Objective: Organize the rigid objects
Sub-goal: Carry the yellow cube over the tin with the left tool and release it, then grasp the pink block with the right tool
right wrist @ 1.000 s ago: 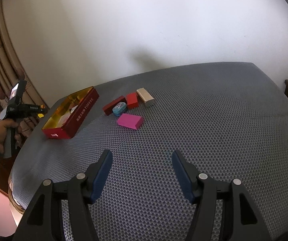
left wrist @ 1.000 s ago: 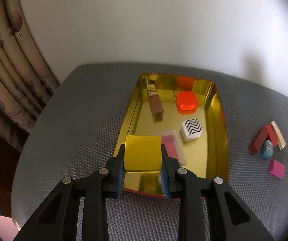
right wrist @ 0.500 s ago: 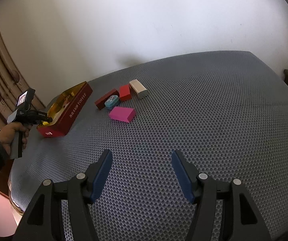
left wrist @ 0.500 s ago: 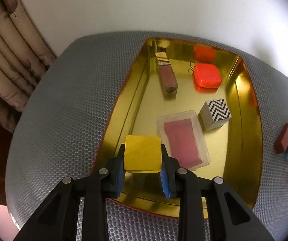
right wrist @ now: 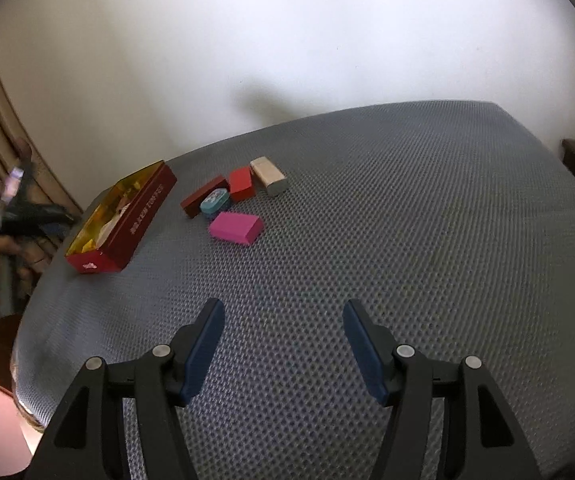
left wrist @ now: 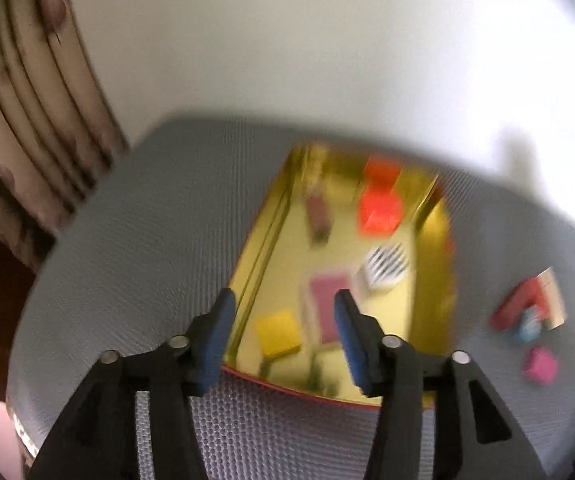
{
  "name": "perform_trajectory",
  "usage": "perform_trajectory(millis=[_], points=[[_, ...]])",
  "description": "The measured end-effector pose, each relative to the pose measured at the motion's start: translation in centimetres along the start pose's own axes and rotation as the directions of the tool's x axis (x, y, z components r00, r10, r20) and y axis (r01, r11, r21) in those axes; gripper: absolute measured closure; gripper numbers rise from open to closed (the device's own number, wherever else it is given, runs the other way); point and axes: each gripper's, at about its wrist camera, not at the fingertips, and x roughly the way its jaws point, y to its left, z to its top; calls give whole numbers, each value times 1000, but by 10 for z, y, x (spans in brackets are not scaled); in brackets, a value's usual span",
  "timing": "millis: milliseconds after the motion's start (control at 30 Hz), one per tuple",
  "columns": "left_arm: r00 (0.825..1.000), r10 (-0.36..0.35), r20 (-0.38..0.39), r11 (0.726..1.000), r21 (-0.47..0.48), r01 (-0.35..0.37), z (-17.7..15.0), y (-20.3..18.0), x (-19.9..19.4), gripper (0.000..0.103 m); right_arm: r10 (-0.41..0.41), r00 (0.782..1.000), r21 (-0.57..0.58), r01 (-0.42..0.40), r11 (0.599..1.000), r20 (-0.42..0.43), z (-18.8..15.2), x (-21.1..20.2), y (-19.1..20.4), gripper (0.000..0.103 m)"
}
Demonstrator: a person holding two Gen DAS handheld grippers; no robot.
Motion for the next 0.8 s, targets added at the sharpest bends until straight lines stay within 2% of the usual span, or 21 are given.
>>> perform_trajectory(millis=[33, 67, 100, 200, 267, 333, 433, 533, 567, 667, 700, 800], points=[[999, -26, 46, 1000, 1, 26, 2, -2, -16, 36, -10, 1000, -12, 10, 1000, -4, 5, 3, 2, 40], [991, -71, 115, 997, 16, 70, 1, -7, -44, 29, -16, 1000, -27, 16, 999, -5, 11, 7, 5, 40], [984, -100, 149, 995, 35, 95, -1, -12, -60, 22, -17, 1000, -43, 17, 999, -6, 16, 12, 10, 40], [963, -173, 209, 982, 117, 151, -23, -31, -93, 19, -26, 999, -85, 22, 996, -38, 28, 36, 28, 40], [958, -193, 213, 974, 156, 162, -42, -39, -101, 11, -7, 999, -106, 1, 994, -53, 34, 54, 44, 40], [952, -235, 194, 965, 163, 205, -59, -44, -100, 9, -39, 998, -186, 29, 982, -47, 38, 70, 64, 40], [942, -312, 127, 945, 144, 294, -91, -40, -91, 8, -37, 997, -348, 13, 937, -63, 47, 93, 88, 40], [935, -340, 97, 935, 145, 325, -114, -41, -83, 8, -67, 994, -463, 19, 886, -86, 60, 114, 96, 40], [928, -364, 82, 925, 149, 350, -122, -40, -79, 8, -70, 992, -478, 12, 878, -104, 66, 121, 95, 40], [924, -377, 59, 918, 159, 365, -133, -45, -70, 8, -27, 983, -472, -64, 879, -184, 85, 142, 89, 40], [919, -392, 53, 911, 164, 379, -134, -47, -67, 8, 2, 970, -464, -117, 878, -241, 88, 153, 87, 40], [908, -414, 62, 898, 188, 397, -139, -57, -70, 8, -5, 954, -520, -158, 840, -298, 86, 171, 92, 40]])
